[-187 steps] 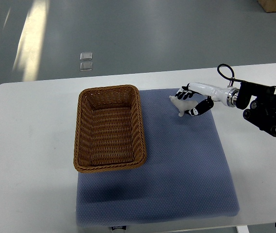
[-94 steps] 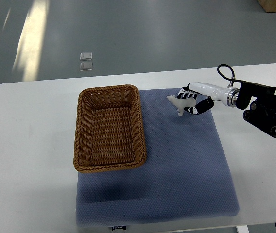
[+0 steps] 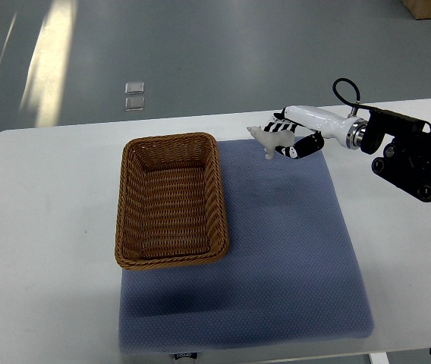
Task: Place white bear in brown basket with right hand
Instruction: 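Lift the bear and carry it over the wicker basket, then open the right hand to release the bear into the basket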
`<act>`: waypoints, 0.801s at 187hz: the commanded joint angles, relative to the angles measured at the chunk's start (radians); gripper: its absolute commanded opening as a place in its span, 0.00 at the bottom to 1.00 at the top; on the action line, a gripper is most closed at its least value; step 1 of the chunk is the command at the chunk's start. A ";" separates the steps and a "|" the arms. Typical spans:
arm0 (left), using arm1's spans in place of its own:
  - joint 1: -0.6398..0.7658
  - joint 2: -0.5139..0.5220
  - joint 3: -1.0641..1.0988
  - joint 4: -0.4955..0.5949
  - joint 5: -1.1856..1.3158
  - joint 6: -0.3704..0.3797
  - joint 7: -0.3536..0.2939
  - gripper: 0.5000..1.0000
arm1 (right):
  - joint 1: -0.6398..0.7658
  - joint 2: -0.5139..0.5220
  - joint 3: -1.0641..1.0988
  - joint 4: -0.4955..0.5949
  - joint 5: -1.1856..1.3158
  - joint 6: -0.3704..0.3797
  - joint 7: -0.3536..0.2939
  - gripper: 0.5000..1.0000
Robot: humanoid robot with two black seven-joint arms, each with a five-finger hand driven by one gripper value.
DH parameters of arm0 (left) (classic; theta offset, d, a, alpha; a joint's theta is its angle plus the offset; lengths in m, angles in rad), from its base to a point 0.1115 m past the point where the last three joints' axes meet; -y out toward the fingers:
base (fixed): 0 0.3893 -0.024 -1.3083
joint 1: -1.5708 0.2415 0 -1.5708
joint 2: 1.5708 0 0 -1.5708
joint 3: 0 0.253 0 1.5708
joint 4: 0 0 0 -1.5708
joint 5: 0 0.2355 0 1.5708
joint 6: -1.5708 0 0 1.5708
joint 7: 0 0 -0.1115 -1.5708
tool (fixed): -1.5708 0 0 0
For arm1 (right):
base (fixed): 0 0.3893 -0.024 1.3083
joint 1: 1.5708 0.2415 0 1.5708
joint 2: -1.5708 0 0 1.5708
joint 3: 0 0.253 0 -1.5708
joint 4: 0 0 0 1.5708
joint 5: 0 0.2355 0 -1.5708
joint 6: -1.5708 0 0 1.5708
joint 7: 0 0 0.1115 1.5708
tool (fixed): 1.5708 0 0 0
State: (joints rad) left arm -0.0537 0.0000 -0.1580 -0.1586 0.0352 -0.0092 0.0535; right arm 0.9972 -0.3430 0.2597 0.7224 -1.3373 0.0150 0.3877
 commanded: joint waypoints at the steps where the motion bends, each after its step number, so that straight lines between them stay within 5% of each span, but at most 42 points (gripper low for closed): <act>1: 0.000 0.000 0.000 -0.001 0.000 0.000 0.000 1.00 | 0.047 0.004 -0.002 0.020 0.000 -0.001 -0.001 0.00; 79: -0.002 0.000 -0.003 -0.009 0.000 0.000 0.000 1.00 | 0.225 0.140 -0.030 0.106 -0.023 0.033 -0.001 0.00; 150: 0.000 0.000 -0.002 -0.006 0.000 0.000 0.000 1.00 | 0.213 0.294 -0.146 0.075 -0.103 0.023 -0.003 0.00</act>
State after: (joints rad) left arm -0.0539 0.0000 -0.1585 -0.1652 0.0353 -0.0092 0.0540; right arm 1.2159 -0.0605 0.1231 0.8130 -1.4297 0.0395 0.3854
